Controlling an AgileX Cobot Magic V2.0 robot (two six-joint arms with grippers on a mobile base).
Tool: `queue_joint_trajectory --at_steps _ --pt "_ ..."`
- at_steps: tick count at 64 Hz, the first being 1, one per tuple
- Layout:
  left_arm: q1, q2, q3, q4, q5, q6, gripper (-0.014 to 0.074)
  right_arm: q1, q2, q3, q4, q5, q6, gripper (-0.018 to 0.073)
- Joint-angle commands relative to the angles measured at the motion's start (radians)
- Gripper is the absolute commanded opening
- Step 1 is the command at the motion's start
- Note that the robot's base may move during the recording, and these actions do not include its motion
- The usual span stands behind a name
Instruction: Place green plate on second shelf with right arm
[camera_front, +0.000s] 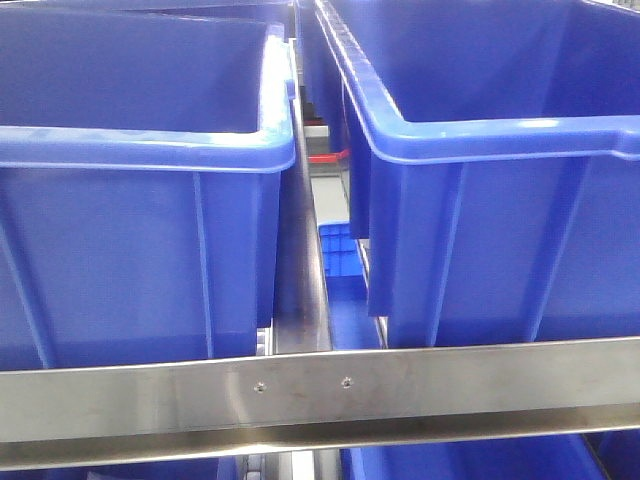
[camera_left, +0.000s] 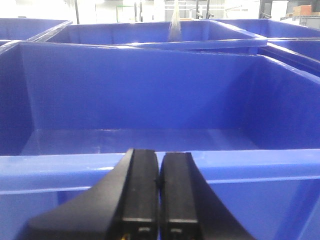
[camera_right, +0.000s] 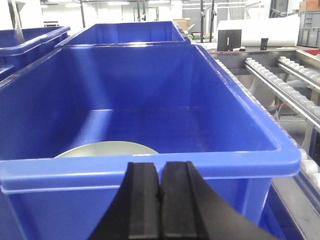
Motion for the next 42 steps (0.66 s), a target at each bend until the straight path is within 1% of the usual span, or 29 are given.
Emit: queue_joint_trajectory --at_steps 1,42 --pt "-0.002 -0.017 0.04 -0.006 -0.083 -0.002 0.013 0.001 -0.012 -0.017 0.005 -0.094 -0.004 0.0058" --pt "-0.002 -0.017 0.04 -0.006 -0.083 -0.002 0.013 0.001 -0.012 -0.017 0.005 -0.094 -0.005 0.0058"
